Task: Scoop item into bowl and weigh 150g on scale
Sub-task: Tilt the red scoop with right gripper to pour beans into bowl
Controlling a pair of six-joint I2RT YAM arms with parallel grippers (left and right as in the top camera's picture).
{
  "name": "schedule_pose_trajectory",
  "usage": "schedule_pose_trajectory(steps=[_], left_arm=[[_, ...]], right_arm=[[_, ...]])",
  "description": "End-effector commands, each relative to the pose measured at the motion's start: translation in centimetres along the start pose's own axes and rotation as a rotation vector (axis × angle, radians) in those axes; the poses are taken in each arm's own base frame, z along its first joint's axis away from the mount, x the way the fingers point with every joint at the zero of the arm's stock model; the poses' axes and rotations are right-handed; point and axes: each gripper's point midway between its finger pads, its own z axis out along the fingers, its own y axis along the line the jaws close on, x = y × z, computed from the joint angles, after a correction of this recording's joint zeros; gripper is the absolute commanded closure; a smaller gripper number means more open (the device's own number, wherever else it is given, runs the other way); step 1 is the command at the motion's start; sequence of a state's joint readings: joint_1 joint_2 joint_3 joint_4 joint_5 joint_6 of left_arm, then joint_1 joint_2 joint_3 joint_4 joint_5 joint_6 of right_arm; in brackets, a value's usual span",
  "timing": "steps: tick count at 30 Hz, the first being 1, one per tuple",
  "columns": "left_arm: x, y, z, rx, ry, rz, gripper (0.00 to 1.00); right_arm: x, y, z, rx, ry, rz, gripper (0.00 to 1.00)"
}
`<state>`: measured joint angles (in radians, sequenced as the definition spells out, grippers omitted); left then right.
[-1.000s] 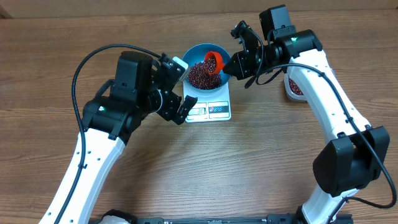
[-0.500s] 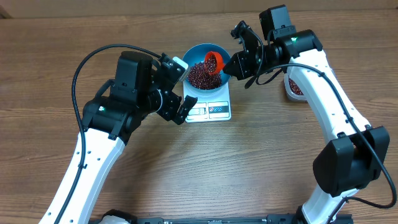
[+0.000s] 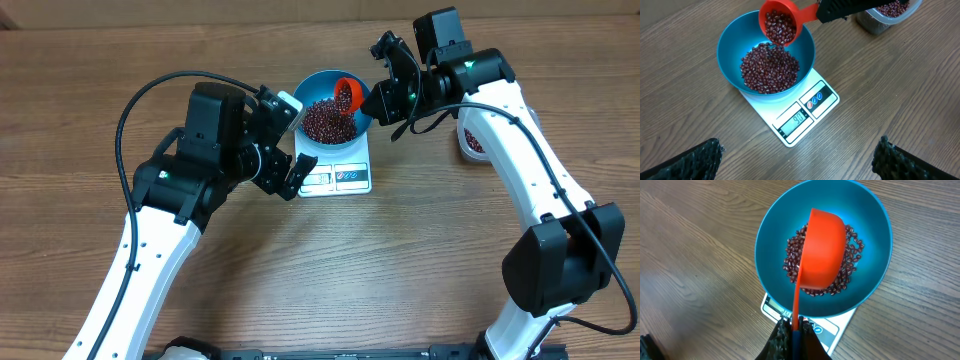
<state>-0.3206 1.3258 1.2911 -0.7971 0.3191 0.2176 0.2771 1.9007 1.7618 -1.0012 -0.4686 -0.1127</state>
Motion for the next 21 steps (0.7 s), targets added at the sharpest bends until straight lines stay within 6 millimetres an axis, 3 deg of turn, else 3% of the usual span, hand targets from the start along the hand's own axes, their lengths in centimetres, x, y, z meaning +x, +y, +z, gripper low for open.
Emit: schedule_pose_trajectory(steps=[1, 14, 18, 21], left_arm=[[-0.7, -0.3, -0.7, 0.008, -0.026, 0.030, 0.00], [-0.7, -0.3, -0.7, 0.009, -0.026, 0.031, 0.00], [-0.7, -0.3, -0.7, 0.008, -0.026, 0.030, 0.00], [-0.7, -0.3, -0.7, 0.008, -0.026, 0.030, 0.01]], right_arm=[[-1.7, 1.5, -2.4, -0.007, -0.069, -0.064, 0.96], [-1.1, 1.9, -2.2, -0.018, -0.045, -0.111, 0.96], [-1.5, 0.6, -2.3, 0.058, -0.061, -0.024, 0.96], [-1.0, 2.0, -2.2, -0.022, -0.041, -0.142, 0.96]])
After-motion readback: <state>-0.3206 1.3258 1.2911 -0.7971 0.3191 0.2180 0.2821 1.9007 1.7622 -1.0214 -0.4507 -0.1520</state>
